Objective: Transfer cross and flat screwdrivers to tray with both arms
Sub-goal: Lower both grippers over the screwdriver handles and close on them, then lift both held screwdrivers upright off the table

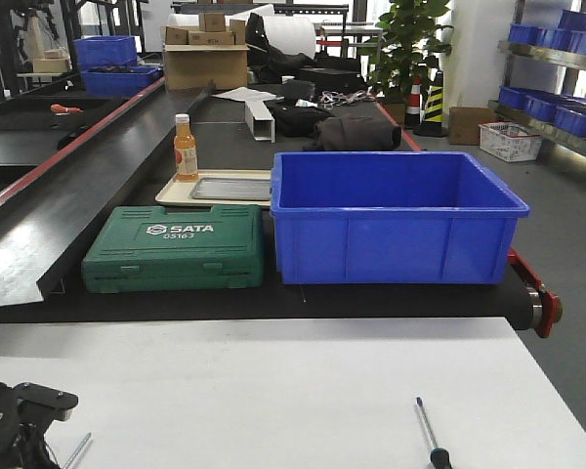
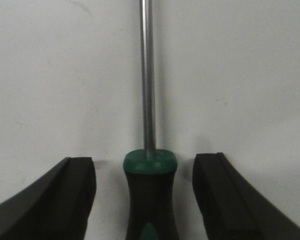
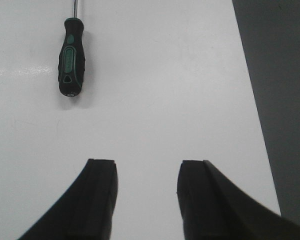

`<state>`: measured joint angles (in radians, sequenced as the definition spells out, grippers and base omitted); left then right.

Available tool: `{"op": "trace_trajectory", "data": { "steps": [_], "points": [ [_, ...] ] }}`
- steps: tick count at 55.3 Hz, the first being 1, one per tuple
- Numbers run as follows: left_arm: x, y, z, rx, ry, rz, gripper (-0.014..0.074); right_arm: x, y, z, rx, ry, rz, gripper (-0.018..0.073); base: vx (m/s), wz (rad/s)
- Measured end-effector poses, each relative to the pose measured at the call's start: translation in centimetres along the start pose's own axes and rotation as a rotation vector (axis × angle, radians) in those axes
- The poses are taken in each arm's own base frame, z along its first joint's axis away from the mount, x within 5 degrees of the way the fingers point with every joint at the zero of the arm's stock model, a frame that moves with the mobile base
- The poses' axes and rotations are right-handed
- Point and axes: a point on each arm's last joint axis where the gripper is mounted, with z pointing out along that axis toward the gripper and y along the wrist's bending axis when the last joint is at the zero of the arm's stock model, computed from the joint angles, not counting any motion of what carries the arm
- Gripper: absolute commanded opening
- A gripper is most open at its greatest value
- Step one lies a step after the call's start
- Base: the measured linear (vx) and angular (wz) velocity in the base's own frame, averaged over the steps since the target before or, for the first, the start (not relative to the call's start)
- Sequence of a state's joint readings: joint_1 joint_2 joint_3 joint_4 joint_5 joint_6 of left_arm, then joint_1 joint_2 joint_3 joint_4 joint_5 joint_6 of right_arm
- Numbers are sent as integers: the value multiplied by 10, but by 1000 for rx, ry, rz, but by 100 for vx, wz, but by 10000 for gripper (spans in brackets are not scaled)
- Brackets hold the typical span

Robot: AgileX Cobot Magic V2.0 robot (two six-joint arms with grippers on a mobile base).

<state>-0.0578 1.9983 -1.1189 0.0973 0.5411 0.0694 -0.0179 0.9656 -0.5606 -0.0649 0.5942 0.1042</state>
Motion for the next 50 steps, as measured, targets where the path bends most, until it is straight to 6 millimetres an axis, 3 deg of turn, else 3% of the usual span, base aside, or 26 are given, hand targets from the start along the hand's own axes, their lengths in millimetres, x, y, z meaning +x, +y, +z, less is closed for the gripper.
{"op": "trace_trajectory", "data": {
  "steps": [7, 14, 27, 34, 50],
  "points": [
    [-1, -1, 0, 8, 1, -13, 524, -19, 4, 13, -10, 34, -19, 388, 0, 0],
    [-1, -1, 1, 11, 5, -18, 444, -40, 17, 26, -54, 41, -85, 388, 0, 0],
    [1, -3, 1, 22, 27, -33, 162, -85, 44, 71, -102, 86, -156, 388, 0, 0],
    [1, -3, 1, 22, 34, -33, -10, -106, 51, 106, -105, 139, -160, 405, 0, 0],
    [1, -4, 0, 41, 30, -63, -6, -134, 65, 175, -122, 215, -146, 443, 0, 0]
  ]
}}
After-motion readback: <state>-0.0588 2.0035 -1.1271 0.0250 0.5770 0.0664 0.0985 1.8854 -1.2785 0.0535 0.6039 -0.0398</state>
